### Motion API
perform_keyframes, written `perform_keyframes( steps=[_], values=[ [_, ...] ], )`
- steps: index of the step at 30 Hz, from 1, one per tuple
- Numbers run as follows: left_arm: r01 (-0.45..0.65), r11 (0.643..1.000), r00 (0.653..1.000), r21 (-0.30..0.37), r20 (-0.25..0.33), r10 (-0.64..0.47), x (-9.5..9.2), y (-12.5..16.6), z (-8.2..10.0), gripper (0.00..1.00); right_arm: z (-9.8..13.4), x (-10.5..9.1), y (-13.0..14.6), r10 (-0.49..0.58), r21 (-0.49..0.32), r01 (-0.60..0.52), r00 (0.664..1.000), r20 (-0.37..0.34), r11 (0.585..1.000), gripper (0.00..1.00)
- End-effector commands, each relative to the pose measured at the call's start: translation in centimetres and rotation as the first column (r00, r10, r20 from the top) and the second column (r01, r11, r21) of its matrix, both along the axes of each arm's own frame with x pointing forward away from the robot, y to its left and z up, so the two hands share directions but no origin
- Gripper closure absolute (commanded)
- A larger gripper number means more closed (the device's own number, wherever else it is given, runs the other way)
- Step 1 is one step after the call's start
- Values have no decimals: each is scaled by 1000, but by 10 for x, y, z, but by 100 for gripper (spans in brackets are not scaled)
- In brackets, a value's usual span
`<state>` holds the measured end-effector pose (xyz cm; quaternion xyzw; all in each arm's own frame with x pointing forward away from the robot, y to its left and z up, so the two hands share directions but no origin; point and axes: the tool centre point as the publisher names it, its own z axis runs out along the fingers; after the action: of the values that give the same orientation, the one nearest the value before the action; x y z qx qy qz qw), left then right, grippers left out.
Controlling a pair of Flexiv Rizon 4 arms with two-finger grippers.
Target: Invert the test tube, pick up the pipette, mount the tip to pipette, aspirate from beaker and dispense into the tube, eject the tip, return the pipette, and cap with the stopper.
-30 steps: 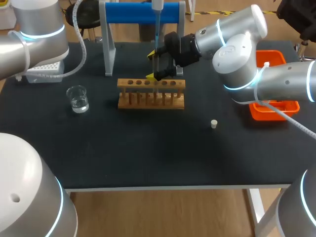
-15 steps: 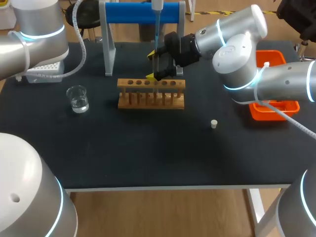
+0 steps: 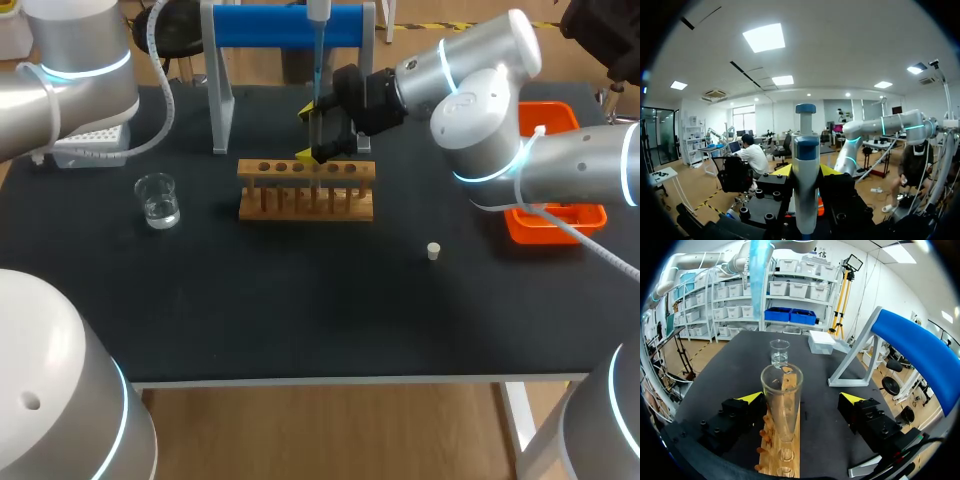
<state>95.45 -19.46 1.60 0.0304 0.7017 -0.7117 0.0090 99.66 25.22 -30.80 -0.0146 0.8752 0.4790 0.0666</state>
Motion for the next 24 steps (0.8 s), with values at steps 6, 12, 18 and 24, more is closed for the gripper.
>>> perform_keyframes(
  steps=[6,12,18,24],
  values=[
    [-10,1000,1000,-19,-8,10,0,-1,-4,100,0,1,-1,3,0,-3,1000,-1,1000,0],
    [-15,1000,1000,-26,-13,14,1,-2,-7,100,0,1,-1,3,0,-3,1000,-1,1000,0],
    [-18,999,1000,-32,-13,18,2,2,-11,100,0,1,-1,3,0,-3,1000,-1,1000,0],
    [-24,999,1000,-36,-17,23,4,5,-16,100,0,1,-1,3,0,-3,1000,-1,1000,0]
  ],
)
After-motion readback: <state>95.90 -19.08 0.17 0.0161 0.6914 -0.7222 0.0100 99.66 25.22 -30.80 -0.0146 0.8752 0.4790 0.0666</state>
